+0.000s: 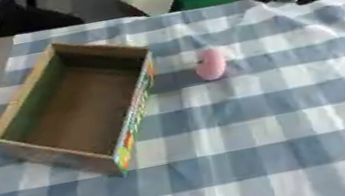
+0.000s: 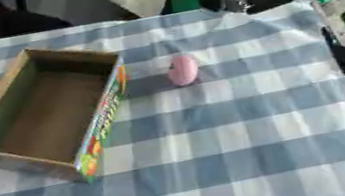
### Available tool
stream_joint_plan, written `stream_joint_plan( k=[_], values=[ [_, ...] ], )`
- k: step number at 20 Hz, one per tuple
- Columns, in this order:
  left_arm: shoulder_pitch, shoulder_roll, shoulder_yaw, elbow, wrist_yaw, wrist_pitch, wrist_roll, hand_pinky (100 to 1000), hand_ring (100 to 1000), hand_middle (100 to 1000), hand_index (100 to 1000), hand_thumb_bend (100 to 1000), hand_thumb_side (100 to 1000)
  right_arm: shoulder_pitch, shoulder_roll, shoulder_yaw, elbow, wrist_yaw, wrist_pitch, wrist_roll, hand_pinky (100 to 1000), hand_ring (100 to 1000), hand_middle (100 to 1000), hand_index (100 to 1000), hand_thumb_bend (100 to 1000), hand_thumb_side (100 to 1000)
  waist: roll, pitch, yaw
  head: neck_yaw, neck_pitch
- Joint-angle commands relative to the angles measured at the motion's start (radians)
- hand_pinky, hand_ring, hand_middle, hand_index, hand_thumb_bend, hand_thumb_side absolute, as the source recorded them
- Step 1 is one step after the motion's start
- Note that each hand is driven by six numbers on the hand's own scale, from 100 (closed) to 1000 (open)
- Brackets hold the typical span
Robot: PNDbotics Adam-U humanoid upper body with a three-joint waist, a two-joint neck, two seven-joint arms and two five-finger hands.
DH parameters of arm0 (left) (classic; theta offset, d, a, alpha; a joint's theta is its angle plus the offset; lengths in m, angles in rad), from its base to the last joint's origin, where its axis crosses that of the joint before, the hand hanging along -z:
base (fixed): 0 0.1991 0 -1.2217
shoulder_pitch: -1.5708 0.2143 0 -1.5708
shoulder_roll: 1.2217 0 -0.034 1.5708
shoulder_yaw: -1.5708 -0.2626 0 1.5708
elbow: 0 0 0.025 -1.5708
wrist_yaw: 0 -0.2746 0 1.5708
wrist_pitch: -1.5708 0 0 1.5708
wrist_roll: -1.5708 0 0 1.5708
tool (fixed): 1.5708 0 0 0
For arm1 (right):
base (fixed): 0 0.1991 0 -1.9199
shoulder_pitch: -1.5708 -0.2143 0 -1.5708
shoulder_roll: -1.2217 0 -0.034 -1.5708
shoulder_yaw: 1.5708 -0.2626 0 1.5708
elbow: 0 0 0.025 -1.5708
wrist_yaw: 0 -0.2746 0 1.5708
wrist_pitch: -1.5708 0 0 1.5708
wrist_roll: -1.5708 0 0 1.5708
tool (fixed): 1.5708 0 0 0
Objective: Pick up objects on the table and place them in the box.
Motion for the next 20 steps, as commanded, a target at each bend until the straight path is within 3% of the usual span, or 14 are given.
stream_joint_plan(
  k=[1, 6, 12, 15, 20],
  values=[
    [0.000, 0.024, -0.004, -0.017, 0.006, 0.000, -0.006, 499, 387, 649, 762, 185, 571, -0.044, 0.010, 0.002, 0.063, 0.069, -0.058, 0.048, 812, 840, 838, 1000, 427, 993, 0.002, -0.021, 0.004, -0.009, 0.002],
    [0.002, 0.023, -0.007, -0.017, 0.009, 0.003, -0.010, 500, 387, 649, 762, 185, 569, -0.077, 0.048, 0.007, 0.150, 0.165, -0.096, 0.046, 814, 848, 841, 997, 532, 905, 0.002, -0.022, 0.009, -0.021, 0.002],
    [0.002, 0.021, -0.006, -0.017, 0.010, 0.005, -0.012, 501, 387, 650, 761, 185, 567, -0.084, 0.064, 0.010, 0.222, 0.270, -0.126, 0.037, 822, 854, 820, 1000, 807, 643, 0.001, -0.020, 0.011, -0.024, 0.000],
    [0.001, 0.020, -0.007, -0.017, 0.010, 0.006, -0.014, 501, 387, 650, 761, 185, 567, -0.087, 0.073, 0.006, 0.256, 0.298, -0.129, 0.051, 827, 853, 810, 1000, 832, 549, 0.001, -0.018, 0.012, -0.024, 0.000],
    [0.002, 0.019, -0.009, -0.017, 0.011, 0.006, -0.017, 501, 387, 651, 760, 186, 568, -0.103, 0.097, -0.001, 0.309, 0.353, -0.095, 0.090, 821, 855, 817, 1000, 837, 513, 0.003, -0.017, 0.016, -0.029, 0.001]
  ],
)
